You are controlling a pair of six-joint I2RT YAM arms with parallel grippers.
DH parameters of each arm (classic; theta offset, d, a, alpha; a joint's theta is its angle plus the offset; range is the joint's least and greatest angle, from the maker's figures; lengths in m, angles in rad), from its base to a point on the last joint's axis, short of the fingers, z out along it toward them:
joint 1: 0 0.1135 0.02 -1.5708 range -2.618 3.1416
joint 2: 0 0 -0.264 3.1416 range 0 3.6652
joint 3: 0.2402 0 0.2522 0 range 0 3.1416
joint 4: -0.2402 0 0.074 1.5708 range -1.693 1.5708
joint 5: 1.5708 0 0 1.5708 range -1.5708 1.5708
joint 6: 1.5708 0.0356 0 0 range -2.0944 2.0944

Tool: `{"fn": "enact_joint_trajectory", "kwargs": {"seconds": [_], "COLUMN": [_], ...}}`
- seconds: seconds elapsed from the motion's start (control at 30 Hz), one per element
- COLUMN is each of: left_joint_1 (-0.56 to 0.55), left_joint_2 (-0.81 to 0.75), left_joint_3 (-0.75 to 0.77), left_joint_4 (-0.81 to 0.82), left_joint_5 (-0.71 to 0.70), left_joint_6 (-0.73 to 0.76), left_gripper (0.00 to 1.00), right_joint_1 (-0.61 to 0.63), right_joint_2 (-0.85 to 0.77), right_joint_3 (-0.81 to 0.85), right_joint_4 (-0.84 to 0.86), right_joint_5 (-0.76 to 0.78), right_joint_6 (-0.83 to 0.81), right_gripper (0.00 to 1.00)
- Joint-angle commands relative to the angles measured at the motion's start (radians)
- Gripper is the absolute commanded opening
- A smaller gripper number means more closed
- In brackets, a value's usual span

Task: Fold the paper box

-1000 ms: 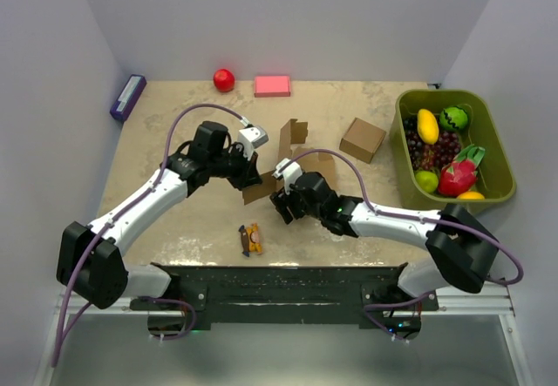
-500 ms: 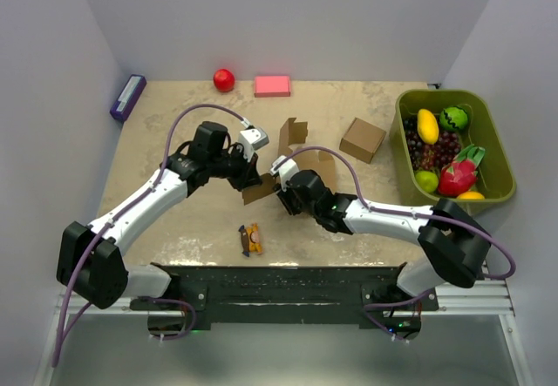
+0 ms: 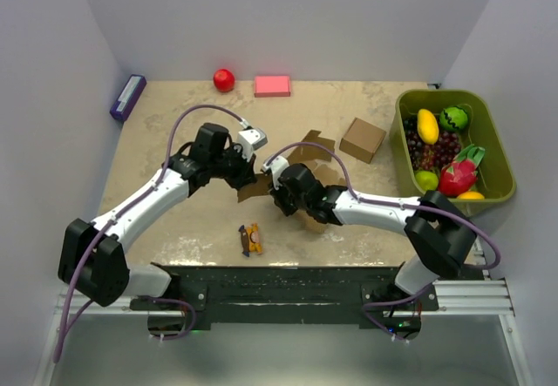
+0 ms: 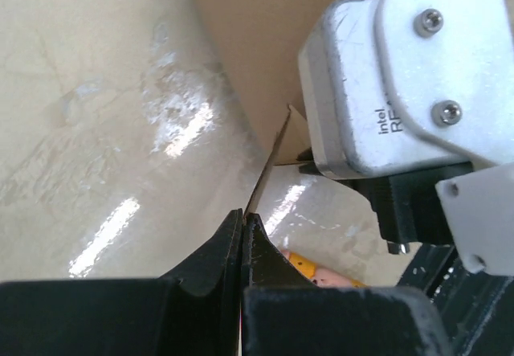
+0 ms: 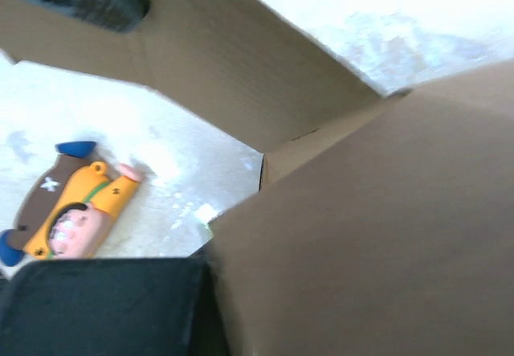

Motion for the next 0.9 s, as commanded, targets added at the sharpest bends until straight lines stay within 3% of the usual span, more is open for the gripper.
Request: {"fn": "enact_joint_trajectory", "kwargs": {"seconds": [0.0, 0.17, 0.5, 0.73, 0.87], "left_joint_1": [0.004, 0.004, 0.004, 0.004, 0.006], "left_joint_2": [0.037, 0.037, 0.075, 0.083, 0.092], "left_joint_3": [-0.011, -0.040, -0.064, -0.070, -0.070], "left_joint_4": [0.043, 0.052, 0.045, 0.040, 0.039], "left_joint_5": [-0.115, -0.191, -0.215, -0.218, -0.220], "left_joint_6": [0.010, 0.006, 0.016, 0.015, 0.007], "left_gripper": [0.00, 0.00, 0.00, 0.00, 0.00], "right_joint_1": [0.013, 0.013, 0.011, 0.011, 0.011], "right_joint_2": [0.048, 0.098, 0.092, 0.031, -0.073], "right_joint_3": [0.090, 0.093, 0.008, -0.046, -0.075], "right_joint_4": [-0.021, -0.009, 0.093, 0.139, 0.149], "right_joint_5": [-0.201, -0.114, 0.118, 0.096, 0.043], "right_joint_6": [0.188, 0.217, 0.228, 0.276, 0.291], "right_gripper": [0.08, 0.13, 0.40, 0.59, 0.63]}}
